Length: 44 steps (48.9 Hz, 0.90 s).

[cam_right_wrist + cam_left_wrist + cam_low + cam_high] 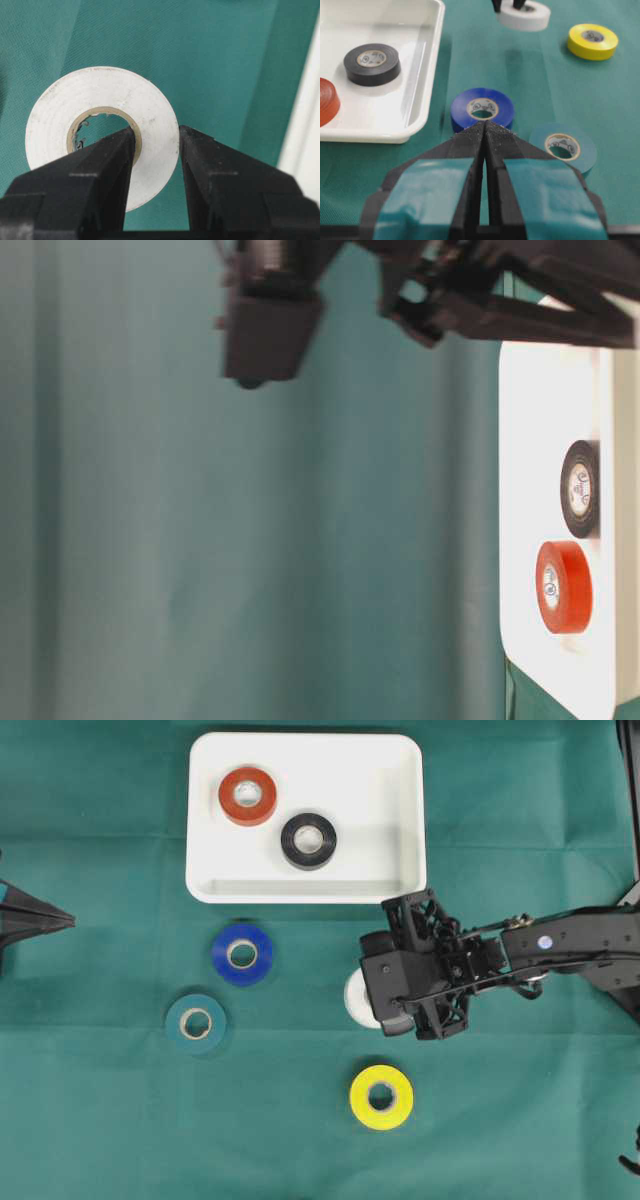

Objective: Put the tape into the white case with the right arm.
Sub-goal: 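Lift the white tape and carry it into the tray's upper right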

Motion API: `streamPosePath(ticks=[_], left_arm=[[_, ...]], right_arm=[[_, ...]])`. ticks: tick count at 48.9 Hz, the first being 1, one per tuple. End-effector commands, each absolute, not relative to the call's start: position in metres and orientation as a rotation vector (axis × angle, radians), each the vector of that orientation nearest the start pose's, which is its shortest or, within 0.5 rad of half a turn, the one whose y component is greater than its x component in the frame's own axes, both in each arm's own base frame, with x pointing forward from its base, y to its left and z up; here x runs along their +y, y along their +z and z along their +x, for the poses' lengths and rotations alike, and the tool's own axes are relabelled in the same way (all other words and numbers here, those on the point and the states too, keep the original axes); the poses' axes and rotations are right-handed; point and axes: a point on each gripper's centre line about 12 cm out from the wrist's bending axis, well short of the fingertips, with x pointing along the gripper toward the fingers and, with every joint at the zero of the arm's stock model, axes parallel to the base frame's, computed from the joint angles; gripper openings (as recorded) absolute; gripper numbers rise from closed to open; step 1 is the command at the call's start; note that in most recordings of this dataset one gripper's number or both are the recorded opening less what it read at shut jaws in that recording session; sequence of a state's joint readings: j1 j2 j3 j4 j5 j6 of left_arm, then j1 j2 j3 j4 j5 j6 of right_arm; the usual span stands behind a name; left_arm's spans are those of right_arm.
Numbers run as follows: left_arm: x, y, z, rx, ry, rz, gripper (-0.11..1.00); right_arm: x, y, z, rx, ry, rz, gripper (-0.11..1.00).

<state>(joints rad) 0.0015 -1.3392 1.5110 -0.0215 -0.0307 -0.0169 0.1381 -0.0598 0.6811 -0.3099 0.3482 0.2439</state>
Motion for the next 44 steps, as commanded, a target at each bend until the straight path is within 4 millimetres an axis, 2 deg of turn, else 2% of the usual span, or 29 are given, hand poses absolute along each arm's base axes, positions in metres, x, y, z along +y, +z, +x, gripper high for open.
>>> streamPosePath(ticks=[1, 9, 17, 29, 36, 44], left_arm=[[0.000, 0.192, 0.136, 0.127, 0.005, -0.040, 0.00], [0.000, 0.192, 0.136, 0.127, 0.005, -0.040, 0.00], [0.000, 0.192, 0.136, 0.127, 0.005, -0.041, 0.00], [0.000, 0.193, 0.136, 0.126, 0.005, -0.040, 0.00], [0.000, 0.192, 0.136, 0.129, 0.005, -0.040, 0.00], [0.000, 0.192, 0.136, 0.129, 0.005, -0.040, 0.00]], right_arm=[[0.038, 0.183, 0.357, 0.895, 0.047, -0.150, 0.01], [0.034, 0.182, 0.356, 0.906, 0.036, -0.148, 0.01], [0.013, 0.184, 0.359, 0.901, -0.017, -0.125, 0.01], [-0.050, 0.191, 0.361, 0.887, -0.179, -0.049, 0.01], [-0.087, 0.192, 0.355, 0.884, -0.275, -0.003, 0.01], [-0.121, 0.187, 0.348, 0.894, -0.359, 0.037, 0.01]])
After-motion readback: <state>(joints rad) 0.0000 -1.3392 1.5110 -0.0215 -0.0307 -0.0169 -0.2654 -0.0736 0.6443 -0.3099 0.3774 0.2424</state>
